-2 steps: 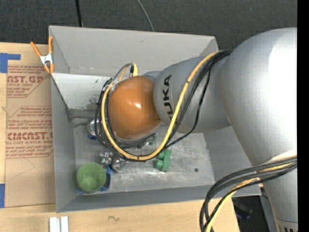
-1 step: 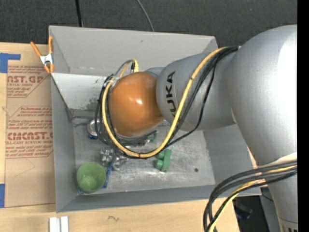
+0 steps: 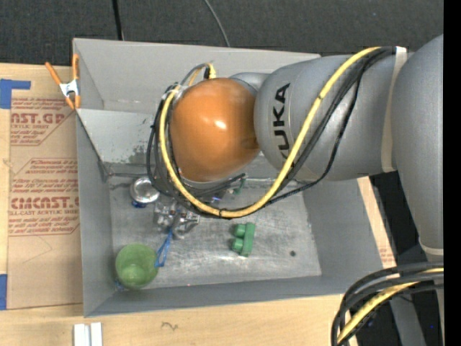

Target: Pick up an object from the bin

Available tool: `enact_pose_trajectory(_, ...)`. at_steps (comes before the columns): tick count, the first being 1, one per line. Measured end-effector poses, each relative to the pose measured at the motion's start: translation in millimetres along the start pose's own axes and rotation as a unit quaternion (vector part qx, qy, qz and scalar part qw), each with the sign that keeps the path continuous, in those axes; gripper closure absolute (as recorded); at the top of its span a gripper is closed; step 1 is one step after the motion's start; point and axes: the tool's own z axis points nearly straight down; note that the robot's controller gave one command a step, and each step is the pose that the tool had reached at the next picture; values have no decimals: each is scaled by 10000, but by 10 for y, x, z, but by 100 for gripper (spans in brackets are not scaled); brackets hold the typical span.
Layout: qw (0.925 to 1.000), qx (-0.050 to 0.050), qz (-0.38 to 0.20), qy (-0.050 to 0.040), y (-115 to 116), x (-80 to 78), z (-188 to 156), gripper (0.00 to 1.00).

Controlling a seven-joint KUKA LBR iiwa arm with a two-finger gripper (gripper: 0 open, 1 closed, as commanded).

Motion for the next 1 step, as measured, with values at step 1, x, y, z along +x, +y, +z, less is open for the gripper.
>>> enact_pose_trajectory(1, 10000, -17, 7, 10, -2, -18, -230, 100)
